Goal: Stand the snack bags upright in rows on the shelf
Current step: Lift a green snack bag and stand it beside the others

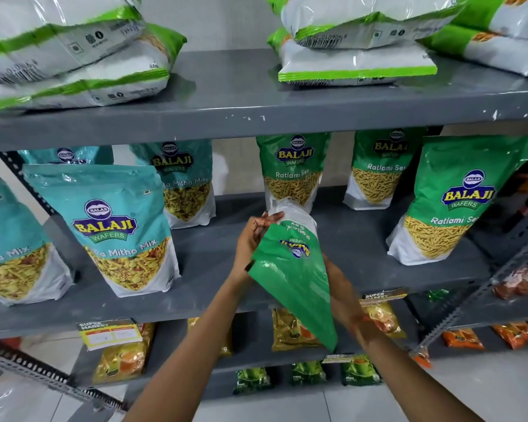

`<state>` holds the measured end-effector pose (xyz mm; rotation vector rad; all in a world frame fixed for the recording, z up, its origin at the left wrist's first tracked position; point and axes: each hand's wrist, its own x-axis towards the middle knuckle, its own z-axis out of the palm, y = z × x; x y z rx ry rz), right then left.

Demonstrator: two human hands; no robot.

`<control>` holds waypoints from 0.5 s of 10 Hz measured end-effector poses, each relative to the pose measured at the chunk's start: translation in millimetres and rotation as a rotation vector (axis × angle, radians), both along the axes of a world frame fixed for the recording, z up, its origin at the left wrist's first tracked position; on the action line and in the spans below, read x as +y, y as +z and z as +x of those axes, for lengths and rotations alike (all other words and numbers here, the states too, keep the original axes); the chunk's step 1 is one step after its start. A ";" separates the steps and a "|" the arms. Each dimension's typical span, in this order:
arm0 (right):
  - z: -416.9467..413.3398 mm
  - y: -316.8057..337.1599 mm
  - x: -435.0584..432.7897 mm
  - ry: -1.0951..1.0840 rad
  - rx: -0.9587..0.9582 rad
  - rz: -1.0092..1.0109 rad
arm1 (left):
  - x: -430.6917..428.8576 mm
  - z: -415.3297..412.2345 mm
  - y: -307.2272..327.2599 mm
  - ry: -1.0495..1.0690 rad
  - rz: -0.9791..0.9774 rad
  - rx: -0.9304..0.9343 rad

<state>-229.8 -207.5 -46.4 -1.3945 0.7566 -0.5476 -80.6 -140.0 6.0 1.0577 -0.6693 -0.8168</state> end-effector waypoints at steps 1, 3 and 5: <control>-1.9 -1.6 2.0 0.011 0.123 -0.350 | -13.4 -8.4 4.4 0.123 0.029 -0.201; -23.3 -2.5 -2.3 -0.240 0.117 -0.569 | -25.4 -3.3 31.9 0.345 0.071 -0.367; -27.7 22.2 -24.8 -0.326 -0.162 -0.385 | -18.8 -6.4 38.3 0.439 0.170 -0.158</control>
